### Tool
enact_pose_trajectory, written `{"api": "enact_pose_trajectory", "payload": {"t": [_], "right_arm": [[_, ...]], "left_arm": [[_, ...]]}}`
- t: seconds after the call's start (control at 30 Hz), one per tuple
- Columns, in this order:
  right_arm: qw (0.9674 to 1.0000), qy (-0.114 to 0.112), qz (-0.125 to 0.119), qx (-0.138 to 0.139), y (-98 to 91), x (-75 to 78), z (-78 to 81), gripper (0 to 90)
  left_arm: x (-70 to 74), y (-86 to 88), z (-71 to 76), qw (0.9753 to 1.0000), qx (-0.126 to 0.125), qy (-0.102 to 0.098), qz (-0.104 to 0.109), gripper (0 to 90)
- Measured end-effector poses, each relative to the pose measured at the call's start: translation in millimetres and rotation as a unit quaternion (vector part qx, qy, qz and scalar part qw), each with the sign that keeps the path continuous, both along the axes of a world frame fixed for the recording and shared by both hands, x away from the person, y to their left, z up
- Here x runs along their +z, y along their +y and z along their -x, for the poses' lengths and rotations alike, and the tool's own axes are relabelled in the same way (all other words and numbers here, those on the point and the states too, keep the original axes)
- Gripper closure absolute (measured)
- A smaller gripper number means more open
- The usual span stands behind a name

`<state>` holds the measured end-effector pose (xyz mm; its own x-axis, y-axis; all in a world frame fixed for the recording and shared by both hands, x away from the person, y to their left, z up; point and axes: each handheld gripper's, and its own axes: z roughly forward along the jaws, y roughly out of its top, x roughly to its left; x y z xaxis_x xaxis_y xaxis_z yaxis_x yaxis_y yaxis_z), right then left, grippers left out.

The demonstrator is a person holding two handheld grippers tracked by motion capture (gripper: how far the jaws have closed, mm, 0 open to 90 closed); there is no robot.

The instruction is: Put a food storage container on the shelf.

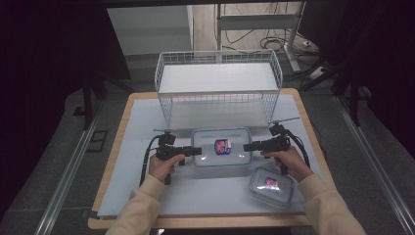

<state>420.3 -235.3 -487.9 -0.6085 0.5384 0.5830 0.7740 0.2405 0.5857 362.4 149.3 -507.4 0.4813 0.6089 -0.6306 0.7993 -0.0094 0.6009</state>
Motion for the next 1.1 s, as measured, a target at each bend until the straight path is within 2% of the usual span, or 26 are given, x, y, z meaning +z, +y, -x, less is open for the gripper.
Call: {"api": "enact_pose_trajectory", "payload": {"t": [0.23, 0.37, 0.77, 0.93, 1.1], "right_arm": [[1.0, -0.007, 0.0, 0.002, -0.5, 1.0, 2.9, 47.4], [0.9999, -0.008, -0.01, 0.0, -2.9, 0.1, 4.7, 48.7], [0.9996, -0.027, -0.006, -0.002, -2.8, 2.6, 9.6, 49.6], [0.9994, -0.033, -0.013, 0.001, -2.6, 2.8, 9.9, 49.4], [0.9989, -0.044, -0.016, 0.004, -1.8, 8.7, 12.6, 49.3]], "left_arm": [[0.8, -0.1, 2.7, 1.0, 0.003, -0.003, 0.001, 47.7], [2.2, -0.9, 4.6, 1.0, 0.005, -0.005, -0.001, 48.2], [6.4, -1.1, 8.2, 0.9998, 0.01, -0.019, -0.002, 50.5], [12.4, 0.2, 11.1, 0.9995, 0.011, -0.03, -0.004, 51.1], [22.0, 0.8, 14.6, 0.9986, 0.011, -0.051, -0.013, 51.1]]}}
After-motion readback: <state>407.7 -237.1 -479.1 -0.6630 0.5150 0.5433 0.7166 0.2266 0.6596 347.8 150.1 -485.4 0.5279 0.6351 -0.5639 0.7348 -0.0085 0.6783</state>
